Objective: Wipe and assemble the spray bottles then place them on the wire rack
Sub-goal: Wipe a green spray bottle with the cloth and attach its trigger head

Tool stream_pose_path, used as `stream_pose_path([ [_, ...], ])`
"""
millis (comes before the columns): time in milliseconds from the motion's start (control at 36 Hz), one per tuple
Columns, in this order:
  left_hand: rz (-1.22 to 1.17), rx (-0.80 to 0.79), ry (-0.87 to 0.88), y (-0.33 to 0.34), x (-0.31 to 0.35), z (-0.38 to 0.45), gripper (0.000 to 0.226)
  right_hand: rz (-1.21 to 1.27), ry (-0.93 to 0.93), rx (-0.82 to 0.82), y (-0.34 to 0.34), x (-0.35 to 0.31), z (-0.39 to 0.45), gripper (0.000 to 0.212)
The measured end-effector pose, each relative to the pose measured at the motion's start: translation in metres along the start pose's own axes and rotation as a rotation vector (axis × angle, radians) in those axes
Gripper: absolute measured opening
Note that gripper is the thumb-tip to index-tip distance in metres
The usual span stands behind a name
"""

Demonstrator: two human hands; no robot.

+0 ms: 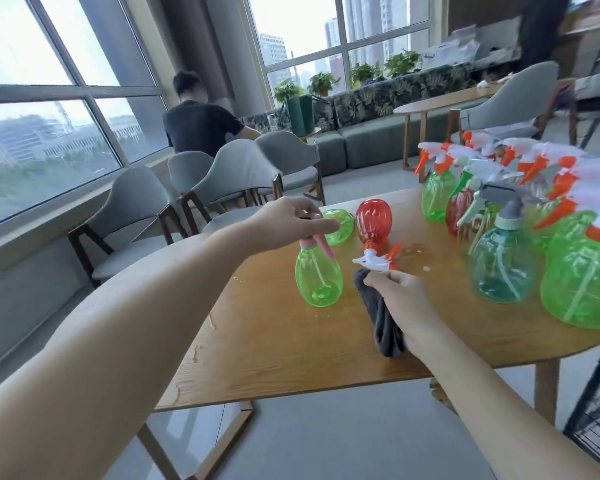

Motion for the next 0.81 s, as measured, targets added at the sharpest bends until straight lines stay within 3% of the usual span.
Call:
stream_pose_path([
  [222, -0.447, 0.094, 0.117, -0.001, -0.037, -0.007, 0.09, -0.039, 0.014, 0.013, -0.003, 0.004, 0.009, 0.02],
  [361, -0.627, 0.102, 0.016, 0.026, -0.099, -0.015, 0.127, -0.049, 0.011, 0.023, -0.005, 0.004, 0.012, 0.015],
  [500, -0.703, -0.049, -0.037, 0.071, -0.125, -0.007, 0.115, -0.028, 0.002, 0.041, -0.004, 0.002, 0.019, 0.018],
  [639, -0.781, -0.037, -0.011, 0.08, -0.122, 0.003, 0.096, -0.025, -0.017, 0.043, 0.0, 0.0, 0.023, 0.024],
  [806, -0.952, -0.045, -0.006, 0.086, -0.117, -0.003, 0.095, 0.051, -0.089, 0.067, 0.002, -0.01, 0.025, 0.015],
])
Point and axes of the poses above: each hand's wrist, its own z-axis towards the middle knuckle, its own y-axis out of the palm, x = y × z, the point moved 6 cm from there along z, towards the middle knuckle, and after that the axes turned 14 degrees about -z, right-handed, at the moved point
